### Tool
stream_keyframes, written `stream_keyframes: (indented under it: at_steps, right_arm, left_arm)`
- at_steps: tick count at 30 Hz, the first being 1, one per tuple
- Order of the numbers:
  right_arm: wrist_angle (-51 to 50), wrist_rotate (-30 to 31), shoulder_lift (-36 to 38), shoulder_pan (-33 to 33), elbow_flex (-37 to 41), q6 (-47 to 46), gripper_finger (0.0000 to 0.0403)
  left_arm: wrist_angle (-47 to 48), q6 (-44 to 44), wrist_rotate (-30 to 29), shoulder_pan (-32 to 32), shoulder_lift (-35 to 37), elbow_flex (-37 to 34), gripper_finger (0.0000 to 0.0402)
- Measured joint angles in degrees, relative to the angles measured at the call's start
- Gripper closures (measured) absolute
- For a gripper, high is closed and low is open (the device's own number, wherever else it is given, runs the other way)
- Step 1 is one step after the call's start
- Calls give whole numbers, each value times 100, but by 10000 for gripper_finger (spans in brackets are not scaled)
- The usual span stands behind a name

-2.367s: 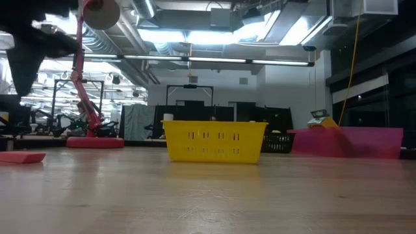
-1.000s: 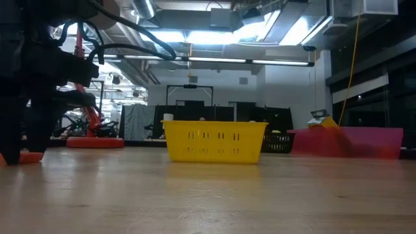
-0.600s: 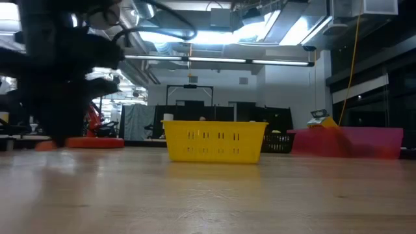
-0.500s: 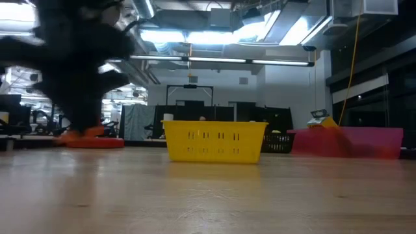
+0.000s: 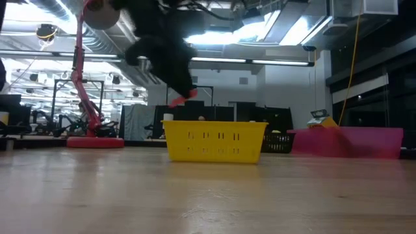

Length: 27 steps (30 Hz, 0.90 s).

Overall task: Pick & Place School Supplies
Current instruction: Put the orange eraser into the yellow bin

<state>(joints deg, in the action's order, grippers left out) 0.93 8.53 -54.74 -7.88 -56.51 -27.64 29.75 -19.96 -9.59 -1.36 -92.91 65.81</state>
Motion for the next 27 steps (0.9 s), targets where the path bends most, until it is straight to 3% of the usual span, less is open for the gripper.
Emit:
stream_keyframes:
  at_steps: [5,9,18,23,27]
  right_arm:
    - [8,-48,1,0,2,2,289]
    - [5,-60,55,-39,1,102,289]
    - [-31,-240,153,-85,2,326,289]
    - [-83,-557,168,-85,1,365,289]
    - [-254,-821,173,-85,0,433,289]
  left_arm:
    - [-33,-196,337,125,-697,698,320]
    - [-3,250,390,65,-1107,1069,300]
    - [-247,1334,430,-187,-1108,1188,239]
    - [549,2487,548,-419,-1086,1188,224]
    - [1217,3655,766,-981,-987,1178,224]
